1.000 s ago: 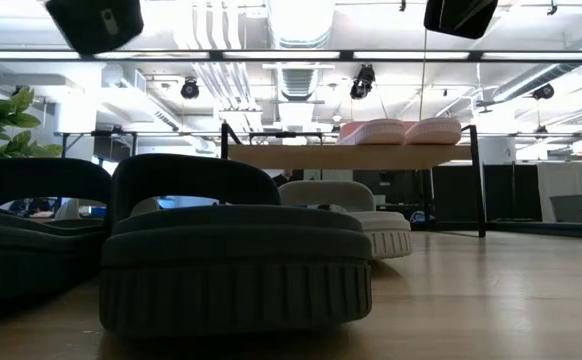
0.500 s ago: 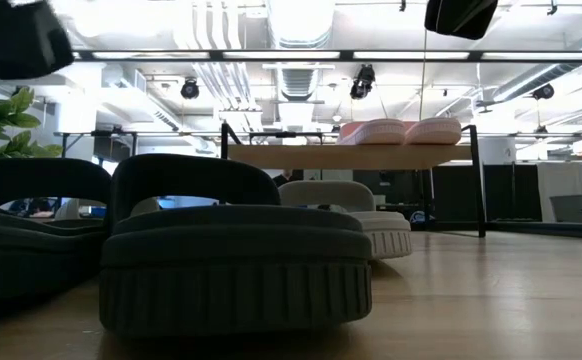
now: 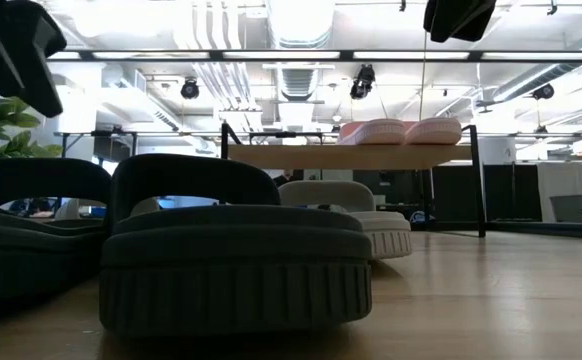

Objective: Pick and place slides into the shelf
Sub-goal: Put the right black slide on the shelf

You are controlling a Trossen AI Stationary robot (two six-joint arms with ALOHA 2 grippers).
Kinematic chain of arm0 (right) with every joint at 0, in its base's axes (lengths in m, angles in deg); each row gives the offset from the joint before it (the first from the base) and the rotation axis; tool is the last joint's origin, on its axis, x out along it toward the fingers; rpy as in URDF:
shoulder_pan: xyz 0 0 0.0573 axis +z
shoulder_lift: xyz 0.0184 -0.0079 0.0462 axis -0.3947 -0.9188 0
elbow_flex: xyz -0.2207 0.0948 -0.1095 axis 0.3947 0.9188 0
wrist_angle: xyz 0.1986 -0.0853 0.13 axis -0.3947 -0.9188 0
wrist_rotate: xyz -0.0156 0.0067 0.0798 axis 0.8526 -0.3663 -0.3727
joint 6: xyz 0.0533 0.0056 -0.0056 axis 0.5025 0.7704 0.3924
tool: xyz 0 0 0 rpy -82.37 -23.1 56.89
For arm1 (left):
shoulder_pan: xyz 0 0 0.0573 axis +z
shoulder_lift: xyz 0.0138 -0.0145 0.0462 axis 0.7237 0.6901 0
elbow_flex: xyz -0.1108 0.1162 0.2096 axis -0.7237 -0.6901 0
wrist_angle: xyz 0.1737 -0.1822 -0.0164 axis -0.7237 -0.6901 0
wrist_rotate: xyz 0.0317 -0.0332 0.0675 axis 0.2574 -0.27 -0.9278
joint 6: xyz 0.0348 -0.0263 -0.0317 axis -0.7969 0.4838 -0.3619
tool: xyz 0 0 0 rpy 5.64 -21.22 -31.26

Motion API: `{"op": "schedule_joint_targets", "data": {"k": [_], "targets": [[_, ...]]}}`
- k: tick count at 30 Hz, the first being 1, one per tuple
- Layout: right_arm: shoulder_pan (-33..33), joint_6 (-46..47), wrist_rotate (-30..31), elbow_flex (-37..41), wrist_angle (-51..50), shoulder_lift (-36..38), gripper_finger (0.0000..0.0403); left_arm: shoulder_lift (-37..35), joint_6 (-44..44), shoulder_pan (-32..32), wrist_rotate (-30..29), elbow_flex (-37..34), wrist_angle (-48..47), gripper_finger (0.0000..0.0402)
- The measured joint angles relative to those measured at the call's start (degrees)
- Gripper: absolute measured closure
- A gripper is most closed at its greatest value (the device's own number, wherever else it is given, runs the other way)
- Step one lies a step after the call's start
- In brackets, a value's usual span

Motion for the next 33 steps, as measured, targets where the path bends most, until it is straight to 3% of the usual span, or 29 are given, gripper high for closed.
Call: {"op": "schedule_joint_targets", "data": {"k": [13,19,26,33], "targets": [[0.1,0.2,-0.2,2.2,-0.1,0.0,0.0394,10.5,0.5,-2.0,-3.0,8.8,-6.8,0.0178],[0.1,0.3,-0.7,3.3,-0.1,0.0,0.0394,12.1,3.3,-2.2,-2.7,9.4,-7.1,0.0178],[0.1,-0.8,-2.6,3.5,3.7,0.0,0.0394,6.4,8.4,-2.7,-1.9,9.3,-10.8,0.0178],[-0.6,-7.1,-2.7,3.7,12.9,-1.8,0.0394,-5.6,15.5,-3.2,-0.2,8.5,-10.7,0.0178]]}}
